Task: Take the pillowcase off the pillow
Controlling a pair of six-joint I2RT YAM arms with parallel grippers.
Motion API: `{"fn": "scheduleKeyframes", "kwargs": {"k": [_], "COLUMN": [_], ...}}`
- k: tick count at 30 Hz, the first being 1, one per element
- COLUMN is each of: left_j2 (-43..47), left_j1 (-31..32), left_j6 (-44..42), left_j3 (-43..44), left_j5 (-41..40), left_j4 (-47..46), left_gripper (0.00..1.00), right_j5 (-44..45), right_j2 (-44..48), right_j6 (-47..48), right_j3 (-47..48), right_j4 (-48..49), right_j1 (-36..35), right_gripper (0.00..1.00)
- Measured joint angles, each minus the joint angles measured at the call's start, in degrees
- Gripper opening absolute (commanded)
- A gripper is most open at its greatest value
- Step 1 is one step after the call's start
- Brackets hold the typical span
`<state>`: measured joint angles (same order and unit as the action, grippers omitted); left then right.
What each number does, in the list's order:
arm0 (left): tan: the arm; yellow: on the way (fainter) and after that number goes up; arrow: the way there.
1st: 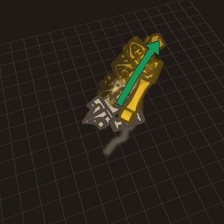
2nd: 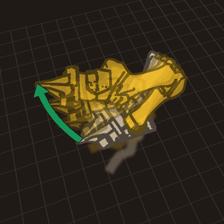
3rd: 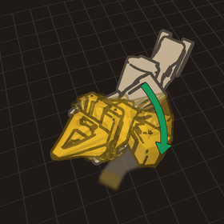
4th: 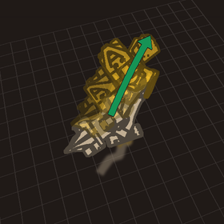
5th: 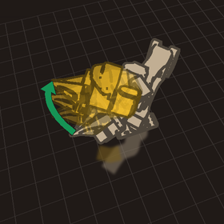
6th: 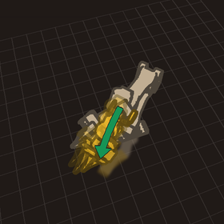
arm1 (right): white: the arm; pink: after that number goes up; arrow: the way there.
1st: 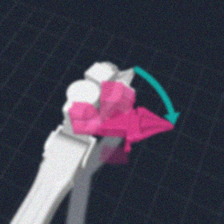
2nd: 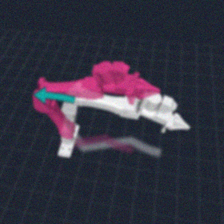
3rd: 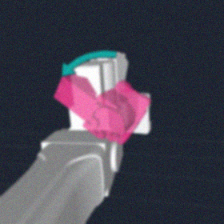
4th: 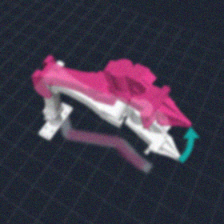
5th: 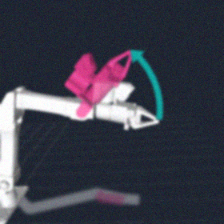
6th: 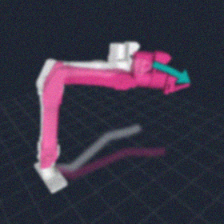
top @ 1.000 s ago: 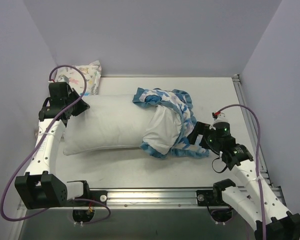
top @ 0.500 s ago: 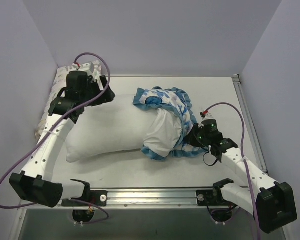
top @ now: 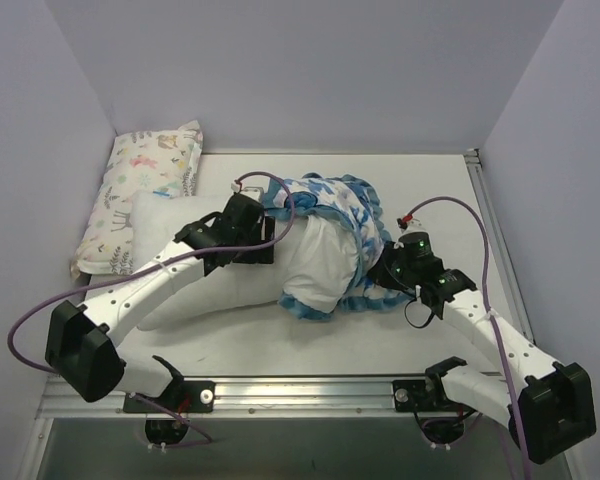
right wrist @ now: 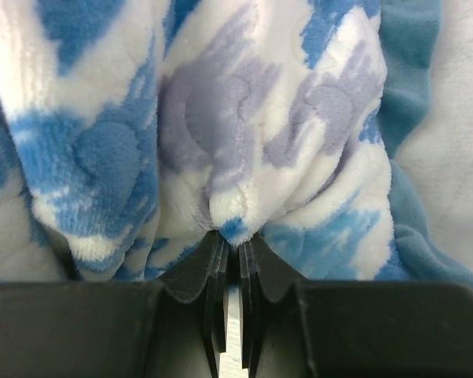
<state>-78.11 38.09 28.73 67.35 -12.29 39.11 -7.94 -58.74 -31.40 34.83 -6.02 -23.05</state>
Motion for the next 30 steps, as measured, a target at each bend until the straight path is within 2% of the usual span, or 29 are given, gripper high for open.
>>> {"fn": "scheduleKeyframes", "kwargs": {"k": [1, 2, 4, 9, 12, 19, 21, 24, 30], "left_j2": [-1.3, -2.3, -4.0, -6.0, -5.9, -6.1, -6.1, -6.1, -6.2], "left_j1": [0.0, 0.0, -0.6, -4.3, -6.8, -18.8, -22.1, -26.1, -29.6], "left_j6": [0.2, 0.5, 0.2, -0.2, -1.3, -4.0, -4.5, -5.0, -5.0], "left_j3": [0.0, 0.1, 0.9, 6.1, 12.7, 32.9, 36.9, 39.5, 37.5], "left_j5": [-0.9, -1.7, -3.1, -3.0, -3.6, -1.2, -0.7, 0.4, 4.7], "left_j4": [-0.3, -0.7, -0.8, -0.2, 1.8, 10.9, 13.1, 15.3, 16.9], "left_gripper": [0.6, 0.28, 0.0, 0.0, 0.0, 0.0, 0.0, 0.0, 0.0], "right_j5": [0.5, 0.9, 2.2, 2.1, 2.0, -3.3, -4.9, -8.2, -10.1], "right_j2": [0.0, 0.0, -0.1, -0.2, -0.2, -0.3, -0.8, -1.7, -3.8], "right_j6": [0.1, 0.2, 0.4, 1.1, 1.6, 0.9, 0.6, -0.2, -1.6], "right_j3": [0.6, 1.3, 3.1, 9.3, 13.0, 19.5, 21.0, 22.4, 22.4], "right_j4": [-0.7, -1.5, -3.0, -5.8, -8.0, -11.8, -12.5, -12.9, -15.3], "right_j1": [0.0, 0.0, 0.0, 3.6, 10.5, 28.5, 31.7, 35.8, 40.0], "right_gripper": [0.0, 0.0, 0.0, 0.0, 0.0, 0.0, 0.0, 0.0, 0.0]}}
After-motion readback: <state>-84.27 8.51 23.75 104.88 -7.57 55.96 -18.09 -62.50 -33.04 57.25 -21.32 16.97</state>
